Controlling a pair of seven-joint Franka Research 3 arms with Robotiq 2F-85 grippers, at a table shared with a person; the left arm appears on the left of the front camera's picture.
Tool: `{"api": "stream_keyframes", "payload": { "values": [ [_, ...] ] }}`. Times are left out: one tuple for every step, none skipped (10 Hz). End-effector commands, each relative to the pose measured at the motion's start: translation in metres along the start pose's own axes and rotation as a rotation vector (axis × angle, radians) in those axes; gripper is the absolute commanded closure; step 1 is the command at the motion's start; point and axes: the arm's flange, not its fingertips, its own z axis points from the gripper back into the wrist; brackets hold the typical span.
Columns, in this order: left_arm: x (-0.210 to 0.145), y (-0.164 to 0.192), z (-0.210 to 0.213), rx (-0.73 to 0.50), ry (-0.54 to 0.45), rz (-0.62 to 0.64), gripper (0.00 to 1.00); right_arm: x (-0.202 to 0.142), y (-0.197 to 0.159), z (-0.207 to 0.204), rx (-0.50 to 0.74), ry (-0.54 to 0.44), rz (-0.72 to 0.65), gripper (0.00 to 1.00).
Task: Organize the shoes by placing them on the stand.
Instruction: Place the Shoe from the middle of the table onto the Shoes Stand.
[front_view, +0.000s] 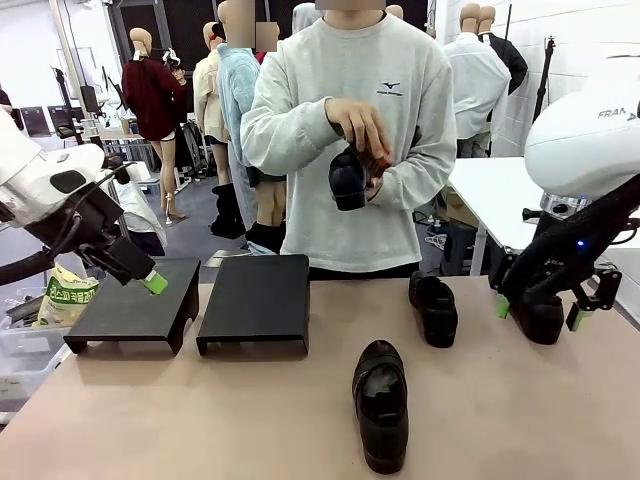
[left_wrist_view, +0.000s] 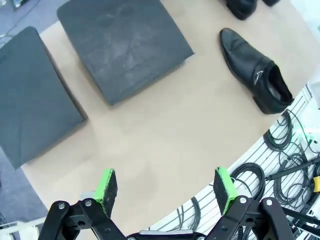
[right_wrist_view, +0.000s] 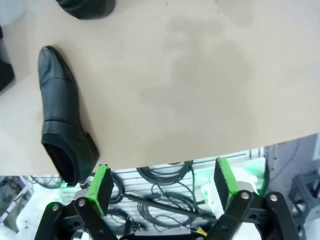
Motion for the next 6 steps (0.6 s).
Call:
{"api": "stream_keyframes", "payload": {
  "values": [
    [0.004,-0.015,0.000,-0.041,-0.018,-0.007,0.00,0.001,0.010,0.001,-0.025,-0.009,0.026,0.00],
    [0.000,0.000,0.000,0.000,0.000,0.000,0.00,0.001,0.010,0.001,-0.025,-0.009,0.026,0.00],
    [0.000,-0.033,-0.005,-0.033,0.028,-0.040,0.00,0.001,0.010,0.001,-0.025,-0.009,0.026,0.00],
    [-0.001,-0.088,-0.019,0.037,0.077,-0.045,0.00,0.001,0.010,0.001,-0.025,-0.009,0.026,0.00],
    [-0.004,-0.120,-0.026,-0.009,0.099,0.030,0.00,0.001,0.010,0.001,-0.025,-0.009,0.026,0.00],
    [-0.006,-0.146,-0.038,-0.066,0.143,0.075,0.00,0.001,0.010,0.001,-0.025,-0.009,0.026,0.00]
  ]
}}
